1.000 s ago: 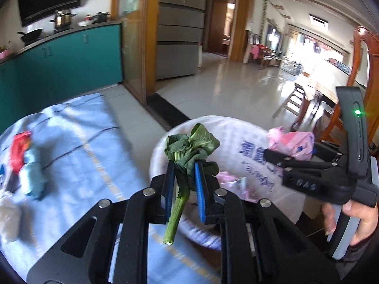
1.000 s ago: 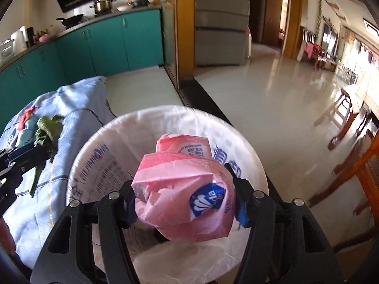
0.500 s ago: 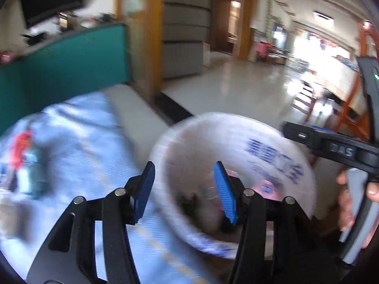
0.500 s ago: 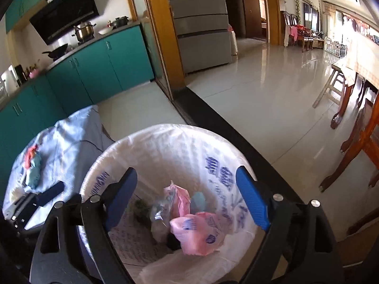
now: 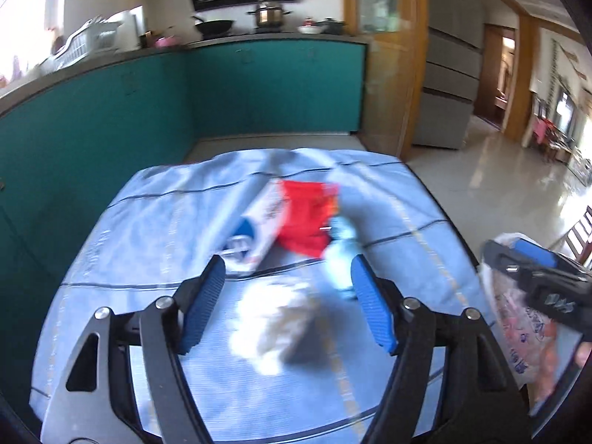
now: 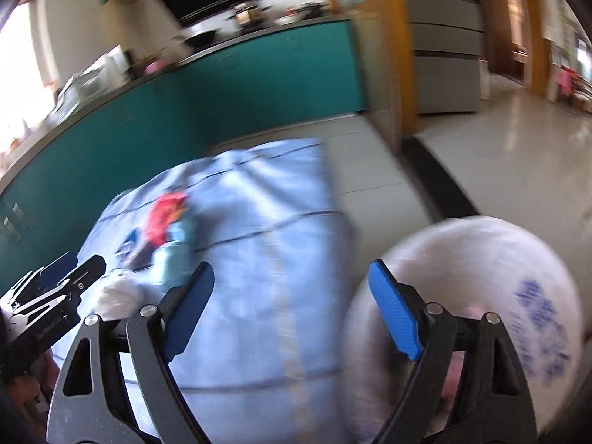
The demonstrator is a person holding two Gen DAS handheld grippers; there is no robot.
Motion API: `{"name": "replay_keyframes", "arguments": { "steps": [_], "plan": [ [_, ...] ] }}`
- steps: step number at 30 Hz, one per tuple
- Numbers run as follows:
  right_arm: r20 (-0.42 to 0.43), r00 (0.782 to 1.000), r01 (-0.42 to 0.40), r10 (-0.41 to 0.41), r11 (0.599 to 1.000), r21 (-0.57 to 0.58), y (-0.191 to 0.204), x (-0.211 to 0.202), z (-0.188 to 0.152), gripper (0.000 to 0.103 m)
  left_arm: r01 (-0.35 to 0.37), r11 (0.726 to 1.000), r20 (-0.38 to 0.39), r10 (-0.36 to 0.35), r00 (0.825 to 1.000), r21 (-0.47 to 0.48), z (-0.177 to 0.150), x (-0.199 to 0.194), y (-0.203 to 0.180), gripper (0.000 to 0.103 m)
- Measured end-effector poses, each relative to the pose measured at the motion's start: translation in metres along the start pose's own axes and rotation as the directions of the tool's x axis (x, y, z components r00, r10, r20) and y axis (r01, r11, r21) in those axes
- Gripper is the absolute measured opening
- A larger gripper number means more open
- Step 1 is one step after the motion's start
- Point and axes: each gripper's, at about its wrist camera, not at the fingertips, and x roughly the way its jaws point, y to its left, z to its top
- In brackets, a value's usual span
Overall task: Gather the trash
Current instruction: 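Move both open tools back over the table and grasp the blue cloth with the right tool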
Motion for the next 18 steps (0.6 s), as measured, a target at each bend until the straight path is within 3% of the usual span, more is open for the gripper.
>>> {"name": "replay_keyframes", "arguments": {
  "steps": [7,10,12,13,14,18],
  "plan": [
    [-0.078,0.995,-0.077,0.069,0.991,-0.111,0.073,0.064,0.007,0.083,-0.061,0.998,-0.002,0.061,0.998,0.036,-0.009,-0.005,0.043,0.076],
    [-0.154,0.987,-0.075,0.054,0.989,-0.131,0.090,0.091,0.002,0.070,-0.088,0.994,-0.004,0.088,0.996,0.060,-0.012,-0.002,0.056,0.076],
    [-0.188,0.982,-0.065,0.033,0.984,-0.167,0.099,0.104,-0.004,0.052,-0.077,0.995,-0.003,0.078,0.997,0.060,-0.012,-0.002,0.061,0.076],
    [-0.180,0.984,-0.041,0.005,0.979,-0.198,0.105,0.106,-0.005,0.050,-0.070,0.996,-0.002,0.070,0.998,0.061,-0.011,-0.001,0.062,0.076],
    [-0.176,0.984,-0.032,-0.007,0.976,-0.216,0.108,0.105,-0.006,0.038,-0.068,0.996,0.000,0.069,0.998,0.062,-0.011,-0.001,0.063,0.076],
    [-0.174,0.985,-0.040,-0.002,0.970,-0.241,0.106,0.091,-0.012,0.032,-0.056,0.997,0.000,0.056,0.998,0.060,-0.010,-0.002,0.063,0.077]
  ]
}}
